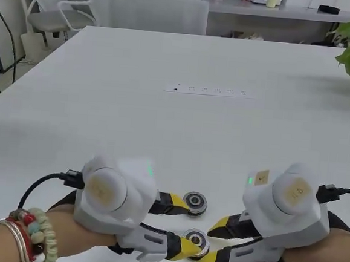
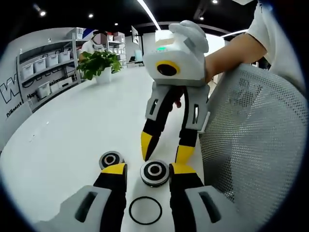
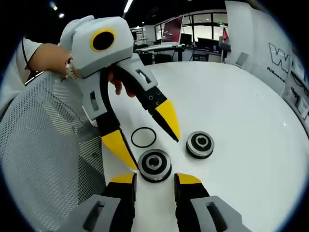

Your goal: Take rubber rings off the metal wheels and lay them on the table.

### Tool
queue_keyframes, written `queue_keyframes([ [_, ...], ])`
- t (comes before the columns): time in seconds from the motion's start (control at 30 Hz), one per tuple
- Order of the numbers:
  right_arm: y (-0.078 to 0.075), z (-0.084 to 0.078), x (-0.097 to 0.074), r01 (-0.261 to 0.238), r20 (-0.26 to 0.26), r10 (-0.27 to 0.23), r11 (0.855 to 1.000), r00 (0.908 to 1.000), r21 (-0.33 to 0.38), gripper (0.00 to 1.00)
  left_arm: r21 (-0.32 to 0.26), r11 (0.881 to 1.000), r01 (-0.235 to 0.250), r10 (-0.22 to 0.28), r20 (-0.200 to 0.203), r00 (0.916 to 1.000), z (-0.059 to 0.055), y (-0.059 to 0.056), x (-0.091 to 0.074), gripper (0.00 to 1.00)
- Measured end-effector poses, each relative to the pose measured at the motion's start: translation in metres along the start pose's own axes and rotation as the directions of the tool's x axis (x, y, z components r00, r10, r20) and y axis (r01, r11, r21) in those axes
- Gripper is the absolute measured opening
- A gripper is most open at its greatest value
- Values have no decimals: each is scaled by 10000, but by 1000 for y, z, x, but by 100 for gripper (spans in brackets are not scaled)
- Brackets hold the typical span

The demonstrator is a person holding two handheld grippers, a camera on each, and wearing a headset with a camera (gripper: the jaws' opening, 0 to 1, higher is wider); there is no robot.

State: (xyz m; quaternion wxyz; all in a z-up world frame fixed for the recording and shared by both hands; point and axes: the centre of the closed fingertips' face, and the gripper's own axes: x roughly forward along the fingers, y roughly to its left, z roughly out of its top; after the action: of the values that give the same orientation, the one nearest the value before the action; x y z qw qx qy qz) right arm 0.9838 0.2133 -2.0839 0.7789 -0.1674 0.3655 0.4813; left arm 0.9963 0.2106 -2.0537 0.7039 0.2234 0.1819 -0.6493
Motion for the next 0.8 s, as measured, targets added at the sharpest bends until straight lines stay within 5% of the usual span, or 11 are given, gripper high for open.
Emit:
queue_keyframes([
  [0.33, -1, -2, 2, 68, -90, -68, 10000, 9999, -59, 27, -238, 9990, 375, -380, -192, 9991, -9, -7, 4, 20],
  [0.8, -2, -1, 1, 81, -54, -80, 10000, 10000, 37, 25, -286, 9990, 358, -363, -160, 9992, -9, -6, 4, 20],
])
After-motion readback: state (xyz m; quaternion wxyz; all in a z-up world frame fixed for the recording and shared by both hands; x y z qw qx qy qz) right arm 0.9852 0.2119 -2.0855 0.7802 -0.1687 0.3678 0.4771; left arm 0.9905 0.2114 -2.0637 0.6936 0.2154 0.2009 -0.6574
